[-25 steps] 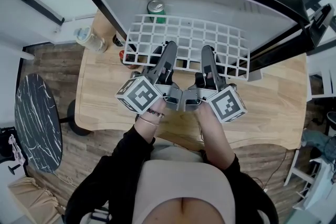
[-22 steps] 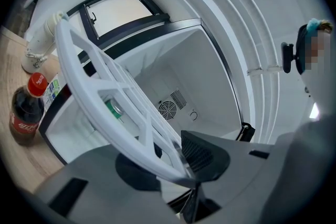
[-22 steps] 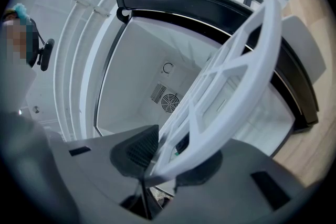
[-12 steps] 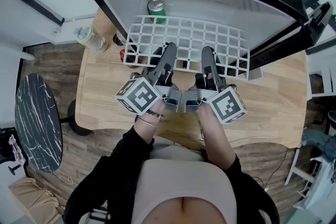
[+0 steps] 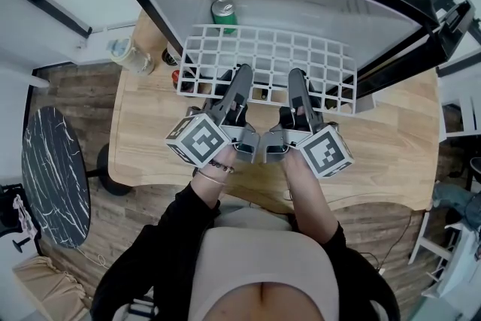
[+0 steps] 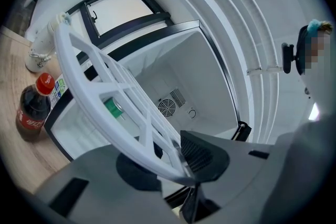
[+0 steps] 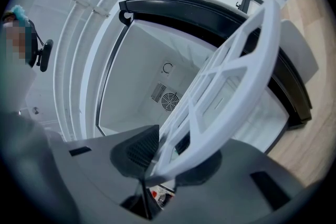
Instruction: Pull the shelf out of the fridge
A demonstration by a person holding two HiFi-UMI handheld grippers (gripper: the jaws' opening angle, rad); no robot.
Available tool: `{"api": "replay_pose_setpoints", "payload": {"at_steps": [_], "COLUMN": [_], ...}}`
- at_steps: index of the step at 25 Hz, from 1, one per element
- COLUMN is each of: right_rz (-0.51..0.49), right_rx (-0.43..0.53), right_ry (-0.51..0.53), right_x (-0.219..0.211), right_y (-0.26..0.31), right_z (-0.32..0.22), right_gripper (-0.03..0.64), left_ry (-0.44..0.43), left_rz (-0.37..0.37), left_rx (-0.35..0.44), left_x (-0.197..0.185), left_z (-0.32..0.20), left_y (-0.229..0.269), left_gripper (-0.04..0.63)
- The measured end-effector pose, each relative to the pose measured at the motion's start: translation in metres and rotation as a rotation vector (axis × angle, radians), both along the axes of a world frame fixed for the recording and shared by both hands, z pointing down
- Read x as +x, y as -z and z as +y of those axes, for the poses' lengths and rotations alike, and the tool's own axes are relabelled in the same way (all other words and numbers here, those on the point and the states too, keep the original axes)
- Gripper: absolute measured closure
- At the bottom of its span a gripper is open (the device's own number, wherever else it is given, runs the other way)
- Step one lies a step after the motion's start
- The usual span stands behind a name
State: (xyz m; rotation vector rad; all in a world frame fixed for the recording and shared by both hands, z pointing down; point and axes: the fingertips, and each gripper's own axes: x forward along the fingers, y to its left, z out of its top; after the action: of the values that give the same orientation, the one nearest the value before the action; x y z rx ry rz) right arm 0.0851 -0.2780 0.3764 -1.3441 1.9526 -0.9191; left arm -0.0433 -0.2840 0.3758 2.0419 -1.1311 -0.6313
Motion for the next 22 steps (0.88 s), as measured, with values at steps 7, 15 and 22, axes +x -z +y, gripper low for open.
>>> {"api": "replay_pose_setpoints", "payload": {"at_steps": [7,15,22], "right_rz": [-0.007,-0.013,-0.015], "right_rx": [0.013,0.005,-0.009], "right_ry": [0.009,0.008,0.005], "right_x": [-0.002,-0.002,0.0], "right_y": [0.003,0.002,-0.001], "right_z": [0.003,0.008,0.012], "right_gripper": [0.505,0.505,0.508], "left_ry": [-0.003,-0.01,-0.013], "left_rz": [0.008,0.01,0.018], "left_rx": [-0.006,-0.015,-0.021], "left_x": [-0.001,-0.001,-0.001], "left_z": [0.005,0.01,0.014], "left_y": [-0.001,-0.002,-0.002], "left_gripper": [0.486,0.489,0.491]}}
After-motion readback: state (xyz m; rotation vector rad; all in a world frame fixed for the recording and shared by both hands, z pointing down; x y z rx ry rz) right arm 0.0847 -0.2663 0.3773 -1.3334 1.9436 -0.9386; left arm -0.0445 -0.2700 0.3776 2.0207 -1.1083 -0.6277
